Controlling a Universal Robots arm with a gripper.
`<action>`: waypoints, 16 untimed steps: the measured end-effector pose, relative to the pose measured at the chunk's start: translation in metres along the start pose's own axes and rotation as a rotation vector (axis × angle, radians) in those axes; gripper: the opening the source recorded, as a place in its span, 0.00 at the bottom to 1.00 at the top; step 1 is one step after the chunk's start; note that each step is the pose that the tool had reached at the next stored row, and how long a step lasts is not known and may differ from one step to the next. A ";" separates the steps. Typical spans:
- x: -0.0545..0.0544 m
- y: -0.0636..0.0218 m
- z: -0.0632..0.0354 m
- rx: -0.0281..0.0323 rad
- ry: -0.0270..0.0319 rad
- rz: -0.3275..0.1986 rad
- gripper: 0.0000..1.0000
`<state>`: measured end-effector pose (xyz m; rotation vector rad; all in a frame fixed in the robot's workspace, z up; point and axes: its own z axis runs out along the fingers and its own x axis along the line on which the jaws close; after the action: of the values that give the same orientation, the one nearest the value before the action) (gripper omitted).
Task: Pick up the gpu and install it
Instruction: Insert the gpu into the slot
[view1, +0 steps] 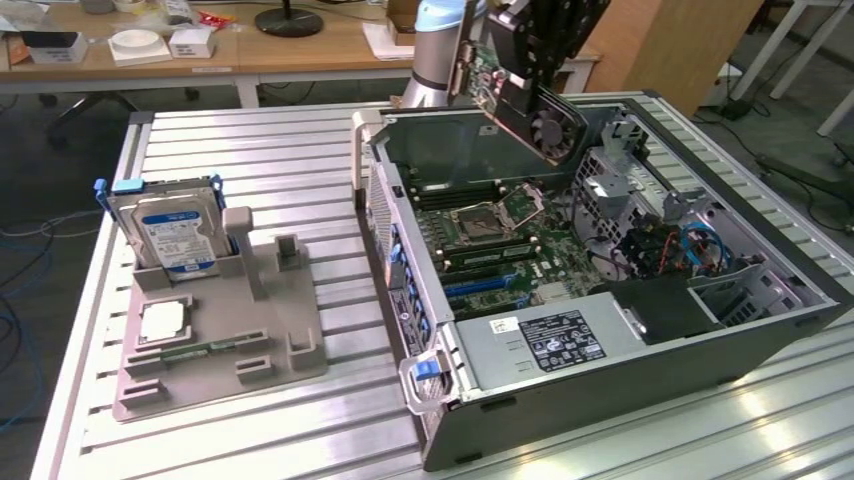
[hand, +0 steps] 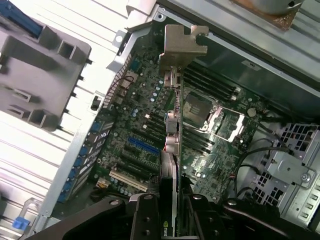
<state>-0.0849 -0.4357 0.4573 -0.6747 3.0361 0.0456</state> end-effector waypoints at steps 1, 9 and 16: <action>0.000 0.0000 0.0000 -0.0004 0.0002 -0.009 0.26; 0.000 0.0000 0.0000 -0.0033 0.0019 -0.087 0.26; 0.000 0.0000 0.0000 -0.0058 0.0033 -0.154 0.26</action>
<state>-0.0849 -0.4357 0.4572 -0.9074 2.9772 0.0494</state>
